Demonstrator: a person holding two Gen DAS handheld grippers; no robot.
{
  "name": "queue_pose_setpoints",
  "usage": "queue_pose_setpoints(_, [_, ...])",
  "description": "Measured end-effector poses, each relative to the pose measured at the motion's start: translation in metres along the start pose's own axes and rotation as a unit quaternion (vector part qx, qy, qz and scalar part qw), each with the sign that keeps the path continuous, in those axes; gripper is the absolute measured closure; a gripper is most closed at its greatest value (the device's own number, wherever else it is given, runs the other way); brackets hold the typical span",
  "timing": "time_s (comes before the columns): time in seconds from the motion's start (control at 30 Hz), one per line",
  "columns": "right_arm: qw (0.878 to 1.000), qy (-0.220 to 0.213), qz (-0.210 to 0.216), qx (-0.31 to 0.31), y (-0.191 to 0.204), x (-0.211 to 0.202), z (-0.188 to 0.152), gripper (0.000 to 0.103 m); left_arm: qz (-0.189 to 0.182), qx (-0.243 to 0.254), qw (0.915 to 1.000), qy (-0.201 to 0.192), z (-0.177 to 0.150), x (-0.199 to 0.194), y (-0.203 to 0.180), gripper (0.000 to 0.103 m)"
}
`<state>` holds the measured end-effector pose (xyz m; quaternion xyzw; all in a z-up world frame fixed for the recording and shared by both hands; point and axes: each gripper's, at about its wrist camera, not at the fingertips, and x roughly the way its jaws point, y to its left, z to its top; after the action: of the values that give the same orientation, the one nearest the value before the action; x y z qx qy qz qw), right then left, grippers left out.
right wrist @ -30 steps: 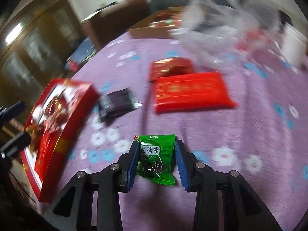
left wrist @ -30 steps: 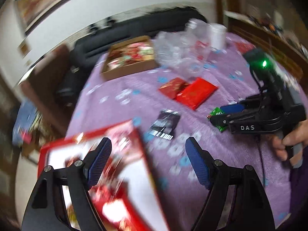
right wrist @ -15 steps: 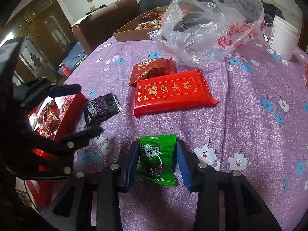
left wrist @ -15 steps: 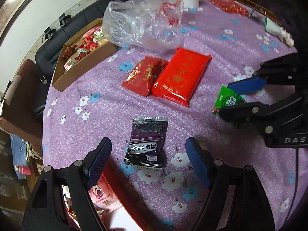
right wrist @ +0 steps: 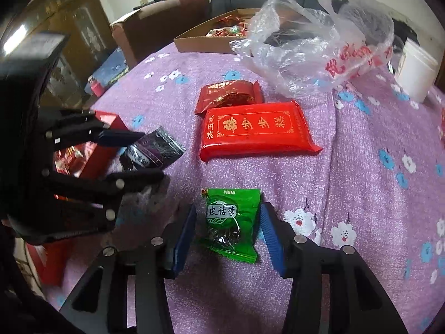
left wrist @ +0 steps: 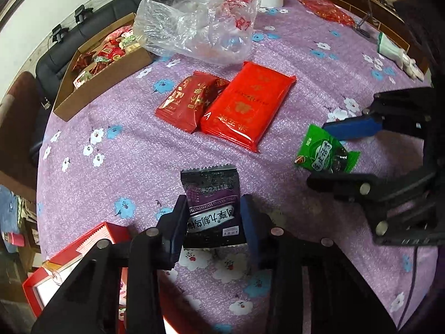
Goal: Organize snacks
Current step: 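Close left tool on the dark purple packet and lift it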
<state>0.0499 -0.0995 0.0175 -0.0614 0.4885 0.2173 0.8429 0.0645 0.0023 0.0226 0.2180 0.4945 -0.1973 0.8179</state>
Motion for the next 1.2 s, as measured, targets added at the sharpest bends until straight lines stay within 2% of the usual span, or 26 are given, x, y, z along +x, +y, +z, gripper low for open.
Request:
queue_pose_setpoints(0.17, [0.999, -0.002, -0.035, -0.037, 0.012, 0.003, -0.002, 0.054, 0.008, -0.021, 0.9997, -0.007, -0.004, 0.000, 0.000, 0.068])
queue_pose_setpoints(0.23, [0.999, -0.003, -0.037, -0.038, 0.012, 0.003, -0.002, 0.055, 0.017, -0.029, 0.9994, -0.010, -0.006, -0.001, -0.001, 0.068])
queue_pose_setpoints(0.37, [0.999, -0.003, -0.041, -0.032, 0.010, 0.002, -0.003, 0.061, 0.067, -0.034, 0.9970, -0.021, -0.012, -0.005, -0.016, 0.068])
queue_pose_setpoints(0.53, [0.999, -0.003, -0.039, -0.029, 0.009, 0.002, -0.002, 0.062, 0.111, -0.049, 0.9921, -0.031, -0.017, -0.009, -0.027, 0.068])
queue_pose_setpoints(0.63, [0.999, -0.005, -0.040, -0.029, 0.008, 0.002, -0.002, 0.062, 0.101, -0.074, 0.9916, -0.034, -0.017, -0.012, -0.025, 0.068])
queue_pose_setpoints(0.7, [0.999, -0.005, -0.039, -0.029, 0.008, 0.002, -0.002, 0.062, 0.121, -0.070, 0.9898, -0.028, -0.018, -0.009, -0.028, 0.068])
queue_pose_setpoints(0.93, [0.999, -0.006, -0.040, -0.029, 0.008, 0.002, -0.002, 0.062, 0.138, -0.083, 0.9865, -0.032, -0.017, -0.009, -0.027, 0.069])
queue_pose_setpoints(1.2, [0.999, -0.004, -0.032, -0.009, 0.000, 0.000, -0.001, 0.068, 0.162, -0.084, 0.9813, -0.063, -0.019, -0.026, -0.032, 0.069])
